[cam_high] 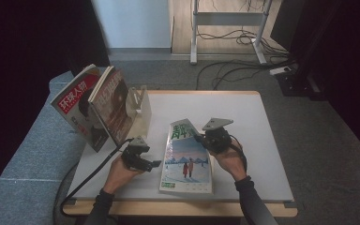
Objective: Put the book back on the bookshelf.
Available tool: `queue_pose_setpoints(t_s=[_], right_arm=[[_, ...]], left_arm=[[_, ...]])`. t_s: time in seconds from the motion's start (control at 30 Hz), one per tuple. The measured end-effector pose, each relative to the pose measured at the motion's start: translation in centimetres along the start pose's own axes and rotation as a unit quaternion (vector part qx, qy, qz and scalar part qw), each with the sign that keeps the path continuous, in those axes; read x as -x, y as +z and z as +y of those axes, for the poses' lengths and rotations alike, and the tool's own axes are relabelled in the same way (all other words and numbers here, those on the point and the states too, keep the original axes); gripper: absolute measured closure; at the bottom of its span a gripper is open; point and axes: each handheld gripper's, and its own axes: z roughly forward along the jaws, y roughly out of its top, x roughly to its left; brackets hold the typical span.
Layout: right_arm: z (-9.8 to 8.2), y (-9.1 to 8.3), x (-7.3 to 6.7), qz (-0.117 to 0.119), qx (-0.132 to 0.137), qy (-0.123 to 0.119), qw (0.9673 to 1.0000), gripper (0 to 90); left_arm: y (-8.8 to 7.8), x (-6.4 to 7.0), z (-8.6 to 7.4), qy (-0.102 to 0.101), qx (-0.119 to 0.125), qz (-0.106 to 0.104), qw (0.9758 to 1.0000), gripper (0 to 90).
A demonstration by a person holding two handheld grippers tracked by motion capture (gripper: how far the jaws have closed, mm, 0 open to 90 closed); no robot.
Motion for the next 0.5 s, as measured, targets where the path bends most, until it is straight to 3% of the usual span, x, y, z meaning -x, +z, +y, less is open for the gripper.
queue_pose_setpoints(t_s=[0.2,0.5], right_arm=[[0.3,-0.7,-0.4,-0.002,0.006,-0.01,0.9999,85.8],[0.6,-1.6,-0.9,-0.002,0.015,-0.02,0.9997,85.7]], left_arm=[[0.0,0.3,2.0,0.015,-0.005,-0.036,0.9992,14.6],[0.8,0.4,3.6,0.033,-0.028,-0.049,0.9979,16.7]])
